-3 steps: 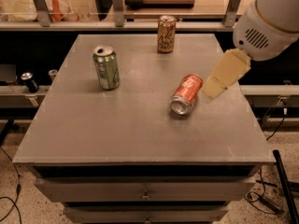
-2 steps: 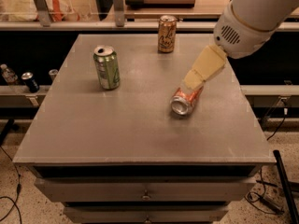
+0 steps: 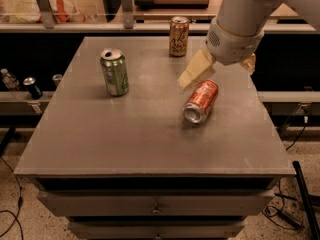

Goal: Place coke can upright

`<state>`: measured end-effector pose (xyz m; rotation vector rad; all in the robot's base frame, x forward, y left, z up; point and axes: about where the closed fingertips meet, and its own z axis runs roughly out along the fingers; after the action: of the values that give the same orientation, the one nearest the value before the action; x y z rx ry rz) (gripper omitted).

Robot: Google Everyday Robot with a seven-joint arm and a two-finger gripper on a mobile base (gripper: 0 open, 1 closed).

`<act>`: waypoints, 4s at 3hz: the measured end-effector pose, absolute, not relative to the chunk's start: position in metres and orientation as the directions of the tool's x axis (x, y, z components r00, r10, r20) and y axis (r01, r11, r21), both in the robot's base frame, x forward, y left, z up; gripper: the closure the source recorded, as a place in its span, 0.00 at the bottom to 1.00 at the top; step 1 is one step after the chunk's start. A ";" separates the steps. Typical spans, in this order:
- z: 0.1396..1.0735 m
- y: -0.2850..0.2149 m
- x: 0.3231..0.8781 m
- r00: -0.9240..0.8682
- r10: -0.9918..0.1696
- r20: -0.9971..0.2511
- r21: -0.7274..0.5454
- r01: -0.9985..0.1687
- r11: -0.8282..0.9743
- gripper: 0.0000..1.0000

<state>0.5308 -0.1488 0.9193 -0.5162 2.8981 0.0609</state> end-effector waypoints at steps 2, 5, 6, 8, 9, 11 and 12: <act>0.905 -0.157 0.537 -0.986 -0.079 -0.145 0.003 -0.080 0.997 0.00; 0.890 -0.134 0.544 -0.997 0.036 -0.072 -0.033 0.038 0.999 0.00; 0.881 -0.126 0.549 -0.994 0.095 -0.053 -0.037 0.097 0.995 0.00; 0.862 -0.131 0.557 -0.972 0.227 -0.053 -0.037 0.229 0.973 0.00; 0.854 -0.134 0.560 -0.966 0.254 -0.057 -0.044 0.256 0.966 0.00; 0.844 -0.144 0.562 -0.957 0.279 -0.078 -0.047 0.283 0.958 0.00; 0.843 -0.146 0.561 -0.953 0.281 -0.112 -0.043 0.287 0.957 0.00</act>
Offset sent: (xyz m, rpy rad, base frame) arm 0.0036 -0.0092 -0.0127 -0.0318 0.0521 -0.1533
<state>0.5611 -0.1464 0.8433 0.4368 3.0039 -0.0898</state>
